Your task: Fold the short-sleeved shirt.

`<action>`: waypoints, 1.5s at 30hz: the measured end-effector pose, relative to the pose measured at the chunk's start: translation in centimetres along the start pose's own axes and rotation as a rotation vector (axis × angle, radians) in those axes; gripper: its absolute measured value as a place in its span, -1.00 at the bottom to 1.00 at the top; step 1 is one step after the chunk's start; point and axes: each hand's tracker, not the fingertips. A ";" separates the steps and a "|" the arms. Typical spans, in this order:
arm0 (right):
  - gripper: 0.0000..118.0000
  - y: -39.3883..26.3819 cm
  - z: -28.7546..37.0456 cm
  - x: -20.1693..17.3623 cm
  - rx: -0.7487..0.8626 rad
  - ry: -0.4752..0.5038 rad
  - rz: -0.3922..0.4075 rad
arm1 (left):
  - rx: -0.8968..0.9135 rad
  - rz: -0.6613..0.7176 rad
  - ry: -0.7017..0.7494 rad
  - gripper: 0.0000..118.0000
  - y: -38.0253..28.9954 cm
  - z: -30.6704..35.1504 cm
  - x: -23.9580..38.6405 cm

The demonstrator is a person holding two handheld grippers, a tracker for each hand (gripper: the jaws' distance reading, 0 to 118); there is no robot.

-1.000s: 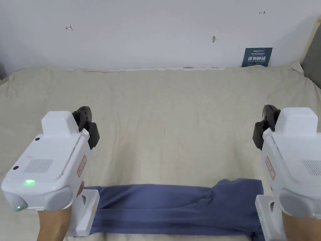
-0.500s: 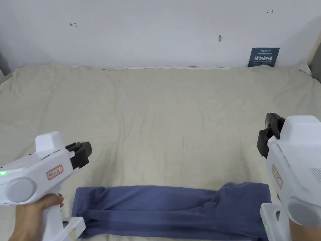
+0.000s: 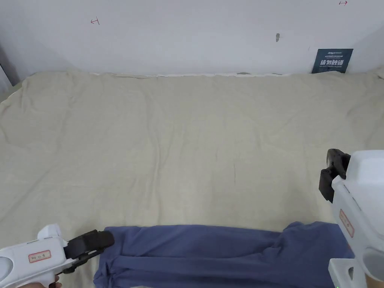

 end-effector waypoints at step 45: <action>-0.97 0.2 1.9 4.1 0.019 0.038 -0.041 | -0.030 -0.333 0.163 -0.85 -2.8 -1.6 16.2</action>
